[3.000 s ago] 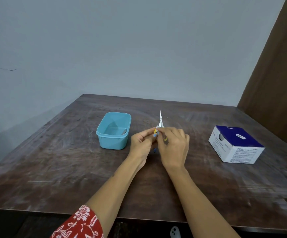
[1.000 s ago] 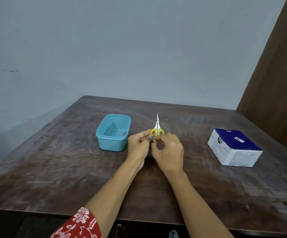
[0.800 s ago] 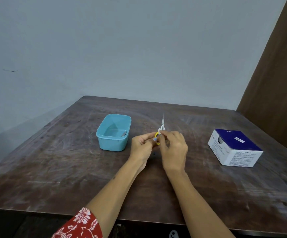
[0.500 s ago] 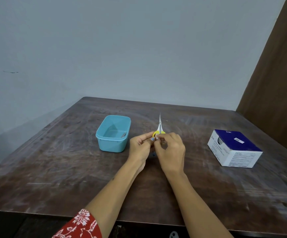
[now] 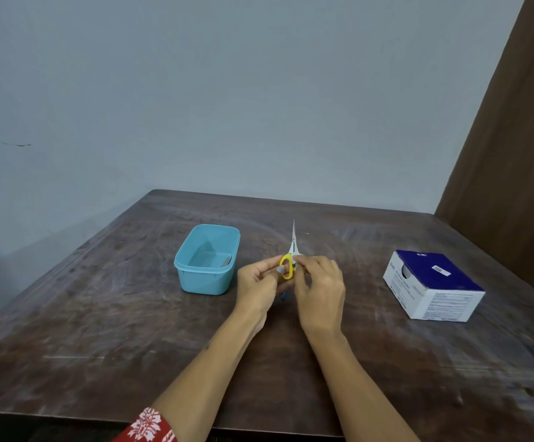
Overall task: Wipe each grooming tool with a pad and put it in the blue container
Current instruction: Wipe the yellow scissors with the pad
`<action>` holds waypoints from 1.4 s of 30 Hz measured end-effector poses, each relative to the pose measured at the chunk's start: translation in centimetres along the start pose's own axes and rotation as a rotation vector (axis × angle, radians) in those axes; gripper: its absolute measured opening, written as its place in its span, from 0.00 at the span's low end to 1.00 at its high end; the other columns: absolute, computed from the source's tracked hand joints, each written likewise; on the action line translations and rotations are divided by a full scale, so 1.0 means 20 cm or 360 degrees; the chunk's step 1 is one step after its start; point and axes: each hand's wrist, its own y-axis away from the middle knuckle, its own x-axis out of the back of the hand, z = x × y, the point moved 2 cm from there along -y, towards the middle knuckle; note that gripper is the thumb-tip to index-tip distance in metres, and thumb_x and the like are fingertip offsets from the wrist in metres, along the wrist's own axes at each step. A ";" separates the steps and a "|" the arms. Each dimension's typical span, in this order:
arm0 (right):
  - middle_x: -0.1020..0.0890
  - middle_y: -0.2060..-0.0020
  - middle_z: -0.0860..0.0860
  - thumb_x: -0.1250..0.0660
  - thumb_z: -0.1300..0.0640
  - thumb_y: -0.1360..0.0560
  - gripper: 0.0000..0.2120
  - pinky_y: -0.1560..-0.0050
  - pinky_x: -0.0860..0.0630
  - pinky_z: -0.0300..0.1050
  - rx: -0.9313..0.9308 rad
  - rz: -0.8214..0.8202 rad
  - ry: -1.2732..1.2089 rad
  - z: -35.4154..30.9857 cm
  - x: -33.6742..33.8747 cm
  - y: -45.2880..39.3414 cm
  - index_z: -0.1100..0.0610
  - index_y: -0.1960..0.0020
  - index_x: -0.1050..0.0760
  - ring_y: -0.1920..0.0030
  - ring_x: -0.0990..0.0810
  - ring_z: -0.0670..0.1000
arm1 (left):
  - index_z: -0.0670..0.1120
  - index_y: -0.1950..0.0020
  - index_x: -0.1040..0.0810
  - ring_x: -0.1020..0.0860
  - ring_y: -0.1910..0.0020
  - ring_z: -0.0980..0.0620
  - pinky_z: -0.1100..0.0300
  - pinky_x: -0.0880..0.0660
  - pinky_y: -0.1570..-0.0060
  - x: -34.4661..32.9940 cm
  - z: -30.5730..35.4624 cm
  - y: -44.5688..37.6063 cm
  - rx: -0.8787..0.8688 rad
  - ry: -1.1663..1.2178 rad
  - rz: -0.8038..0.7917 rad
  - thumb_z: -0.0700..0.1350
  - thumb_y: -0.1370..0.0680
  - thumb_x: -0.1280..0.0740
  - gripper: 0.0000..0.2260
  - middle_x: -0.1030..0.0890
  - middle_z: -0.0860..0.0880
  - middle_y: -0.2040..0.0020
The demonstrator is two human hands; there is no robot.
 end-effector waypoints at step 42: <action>0.17 0.63 0.47 0.30 0.60 0.34 0.06 0.57 0.34 0.43 0.0176 -0.0012 0.0211 -0.02 -0.01 0.00 0.53 0.58 0.18 0.61 0.24 0.51 | 0.37 0.44 0.21 0.18 0.64 0.59 0.65 0.20 0.63 0.01 0.00 0.00 -0.0073 -0.0017 0.0057 0.31 0.24 0.37 0.11 0.17 0.46 0.56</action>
